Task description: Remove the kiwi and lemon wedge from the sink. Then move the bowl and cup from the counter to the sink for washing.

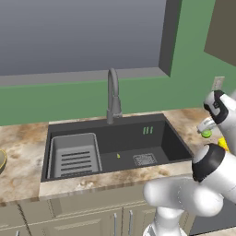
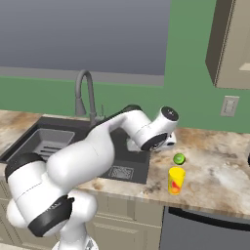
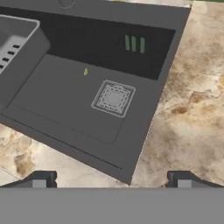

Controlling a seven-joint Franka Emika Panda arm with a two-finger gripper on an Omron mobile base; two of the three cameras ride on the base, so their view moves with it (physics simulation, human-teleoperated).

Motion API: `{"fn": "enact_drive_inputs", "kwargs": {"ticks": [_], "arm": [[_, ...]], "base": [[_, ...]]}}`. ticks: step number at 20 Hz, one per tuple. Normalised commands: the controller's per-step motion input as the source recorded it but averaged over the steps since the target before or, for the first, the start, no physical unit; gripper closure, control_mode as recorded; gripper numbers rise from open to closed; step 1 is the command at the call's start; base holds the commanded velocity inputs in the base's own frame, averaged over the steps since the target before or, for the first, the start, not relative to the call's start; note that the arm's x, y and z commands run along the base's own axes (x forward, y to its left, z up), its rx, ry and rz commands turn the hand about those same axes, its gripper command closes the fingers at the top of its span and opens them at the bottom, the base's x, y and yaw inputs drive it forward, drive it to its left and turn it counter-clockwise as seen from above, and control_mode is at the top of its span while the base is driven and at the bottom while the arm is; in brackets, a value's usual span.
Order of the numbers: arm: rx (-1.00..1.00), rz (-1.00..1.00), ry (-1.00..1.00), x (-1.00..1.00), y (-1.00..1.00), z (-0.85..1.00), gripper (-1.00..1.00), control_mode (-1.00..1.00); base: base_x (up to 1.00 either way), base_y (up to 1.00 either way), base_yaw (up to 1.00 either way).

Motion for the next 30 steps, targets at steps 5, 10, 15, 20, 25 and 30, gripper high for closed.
{"fn": "enact_drive_inputs", "kwargs": {"ticks": [5, 10, 15, 20, 25, 30], "arm": [[-0.01, -0.17, 0.0, -0.01, 0.44, 0.17, -1.0, -1.0], [-0.11, -0.27, 0.0, -0.01, 0.39, 0.17, -1.0, -1.0], [-0.06, -0.36, 0.01, 0.0, 0.38, 0.05, -1.0, -1.0], [0.0, -0.22, 0.02, 0.0, 0.38, 0.0, -1.0, -1.0], [0.0, -0.03, 0.0, 0.0, 0.27, 0.0, -1.0, -1.0], [0.0, 0.0, 0.02, 0.06, 0.27, 0.0, -1.0, -1.0]], "base": [[0.0, 0.0, 0.0], [0.0, 0.0, 0.0], [0.0, 0.0, 0.0], [0.0, 0.0, 0.0], [0.0, 0.0, 0.0], [0.0, 0.0, 0.0]]}}
